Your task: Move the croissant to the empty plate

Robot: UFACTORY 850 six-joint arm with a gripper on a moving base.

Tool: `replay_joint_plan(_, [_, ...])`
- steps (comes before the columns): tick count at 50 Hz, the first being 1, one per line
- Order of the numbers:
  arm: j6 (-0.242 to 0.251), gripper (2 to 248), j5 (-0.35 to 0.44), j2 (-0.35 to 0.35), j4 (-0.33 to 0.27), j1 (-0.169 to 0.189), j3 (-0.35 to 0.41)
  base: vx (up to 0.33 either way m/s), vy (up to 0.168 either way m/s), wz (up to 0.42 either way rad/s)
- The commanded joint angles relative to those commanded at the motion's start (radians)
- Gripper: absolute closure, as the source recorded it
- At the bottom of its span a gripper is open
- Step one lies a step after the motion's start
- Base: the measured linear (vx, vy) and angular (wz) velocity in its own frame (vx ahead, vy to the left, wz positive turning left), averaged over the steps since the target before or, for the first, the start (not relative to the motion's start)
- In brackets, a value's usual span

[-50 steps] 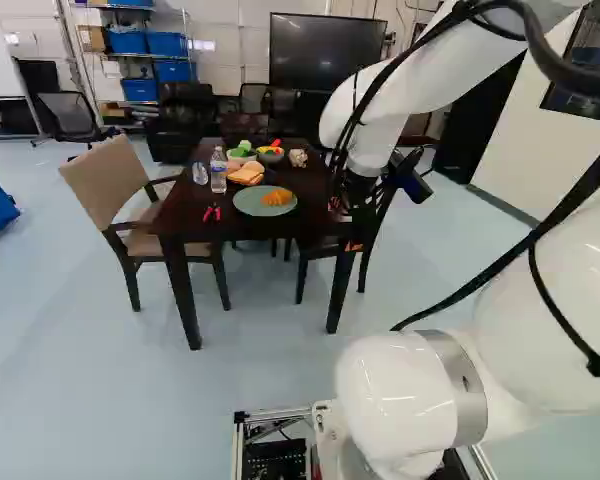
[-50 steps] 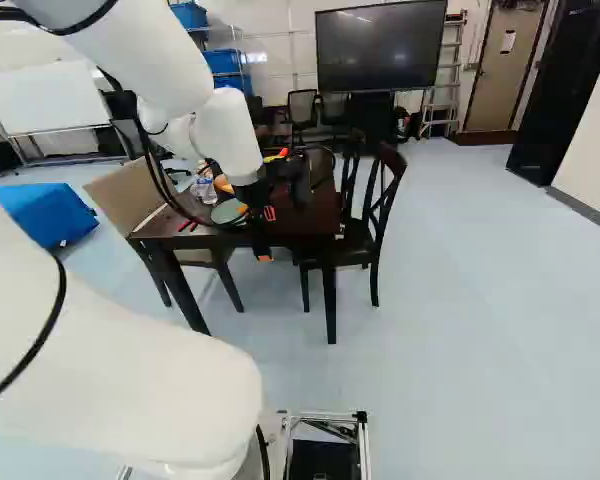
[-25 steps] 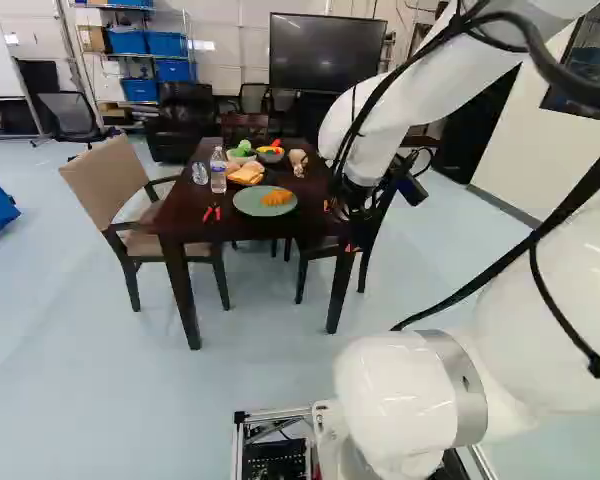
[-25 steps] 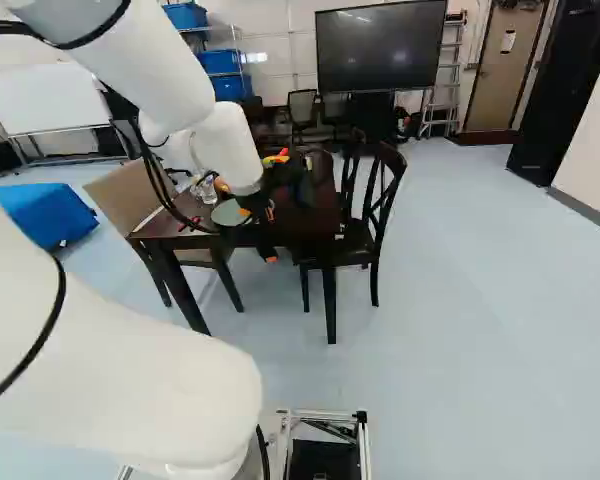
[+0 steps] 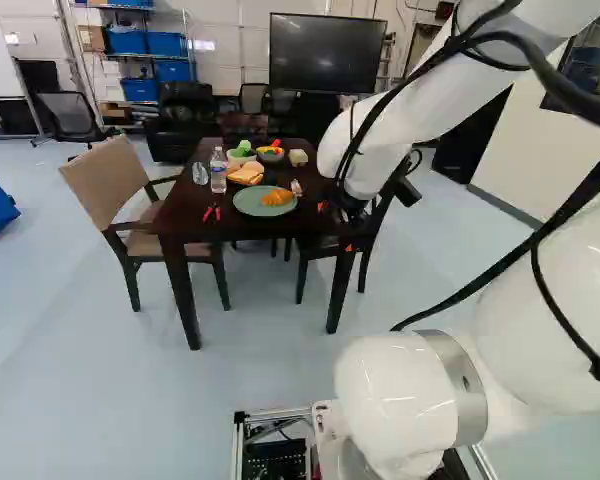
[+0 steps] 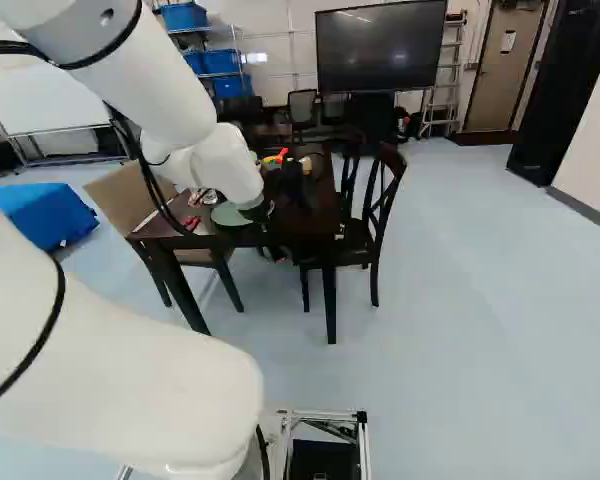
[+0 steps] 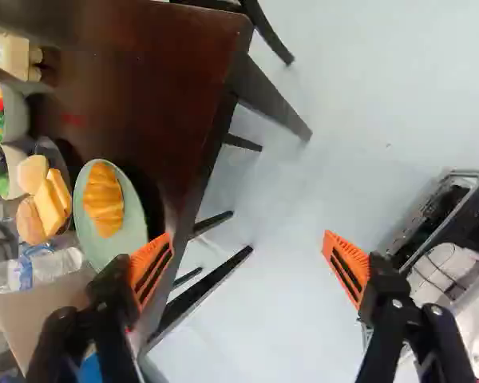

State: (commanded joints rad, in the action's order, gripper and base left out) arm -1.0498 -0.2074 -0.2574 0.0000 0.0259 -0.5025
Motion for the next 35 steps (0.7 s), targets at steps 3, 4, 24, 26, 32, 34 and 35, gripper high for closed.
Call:
replay_joint_plan(3, [0.03,3,0.031,-0.001,0.0,-0.001,0.012,0.0,0.0,0.0])
replay_joint_plan(4, [0.04,3,0.041,-0.001,0.0,-0.001,0.016,0.0,0.0,0.0])
replay_joint_plan(24, [0.269,3,0.277,-0.006,0.0,-0.007,0.106,0.0,0.0,0.0])
replay_joint_plan(26, [0.294,3,0.302,-0.006,0.0,-0.007,0.116,0.0,0.0,0.0])
replay_joint_plan(32, [0.369,3,0.379,-0.008,0.0,-0.009,0.146,0.0,0.0,0.0])
replay_joint_plan(34, [0.393,3,0.404,-0.008,0.0,-0.01,0.155,0.0,0.0,0.0])
replay_joint_plan(35, [0.405,3,0.416,-0.008,0.0,-0.01,0.16,0.0,0.0,0.0])
